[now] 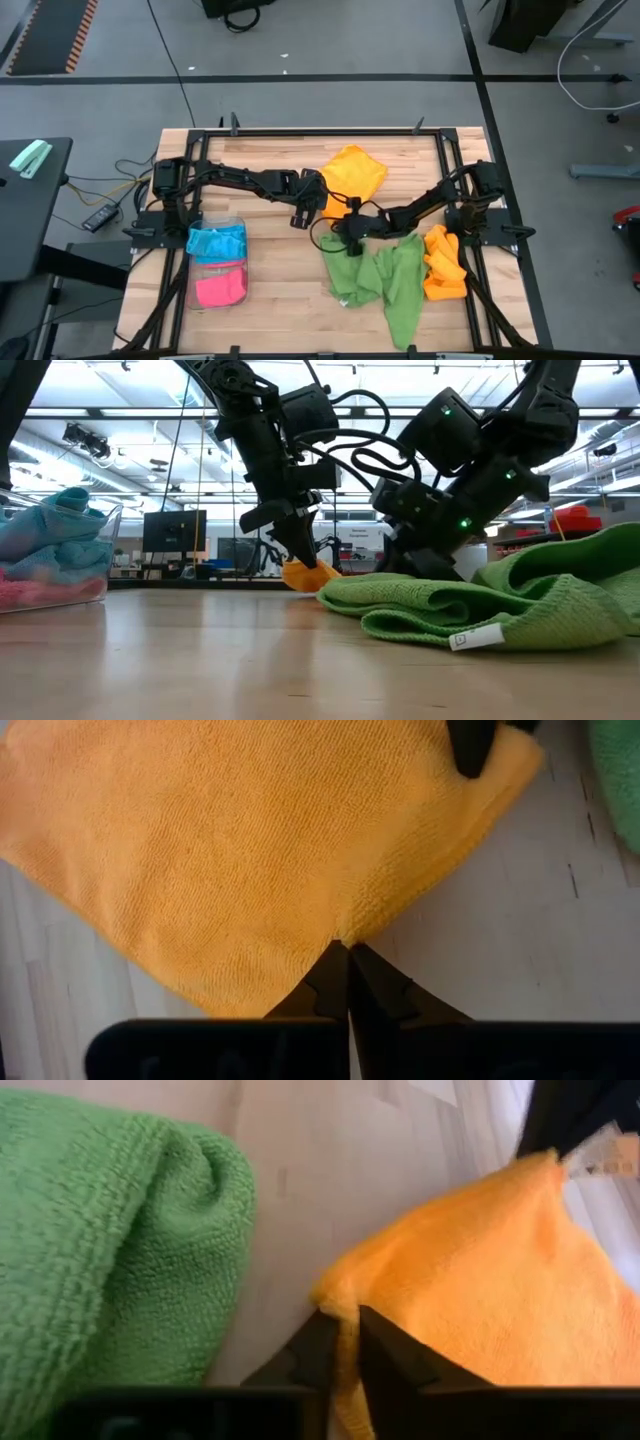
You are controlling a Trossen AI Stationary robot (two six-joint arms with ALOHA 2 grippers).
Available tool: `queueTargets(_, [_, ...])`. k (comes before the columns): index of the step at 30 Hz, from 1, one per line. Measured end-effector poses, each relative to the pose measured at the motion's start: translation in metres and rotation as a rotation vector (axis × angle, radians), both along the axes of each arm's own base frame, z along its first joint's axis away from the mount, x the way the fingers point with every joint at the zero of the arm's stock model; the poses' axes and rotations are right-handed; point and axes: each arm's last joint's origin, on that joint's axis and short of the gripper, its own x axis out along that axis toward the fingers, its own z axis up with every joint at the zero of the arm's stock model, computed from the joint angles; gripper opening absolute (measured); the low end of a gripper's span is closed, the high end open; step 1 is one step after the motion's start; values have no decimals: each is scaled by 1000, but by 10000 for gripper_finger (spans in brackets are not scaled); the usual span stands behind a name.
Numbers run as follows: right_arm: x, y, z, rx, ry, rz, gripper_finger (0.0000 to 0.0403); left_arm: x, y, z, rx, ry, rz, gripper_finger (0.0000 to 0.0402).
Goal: Fold microfiber towels
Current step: Fold the left yellow microfiber cloth
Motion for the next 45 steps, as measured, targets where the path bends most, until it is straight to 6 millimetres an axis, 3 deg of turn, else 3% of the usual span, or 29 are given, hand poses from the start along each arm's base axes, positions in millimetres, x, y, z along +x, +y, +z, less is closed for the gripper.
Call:
queueTargets(5, [-1,-1,1,23,-11,-33,11,-1,-2,-1,-47,20,-52,20])
queueTargets(13, [-7,2,19,168,-42,-89,5,-11,-10,-24,-115,39,-101,35])
queueTargets(25, [-17,-4,45,378,-105,-228,3,-10,-19,-23,-123,3,-100,193])
queueTargets(30, [-18,-5,49,417,-120,-253,4,-5,-23,-32,-96,-8,-65,228])
queueTargets(36, [-18,-6,49,454,-134,-288,6,-3,-30,-38,-18,7,-35,214])
queueTargets(45, [-18,-5,49,491,-140,-305,7,-5,-26,-40,33,40,-23,100])
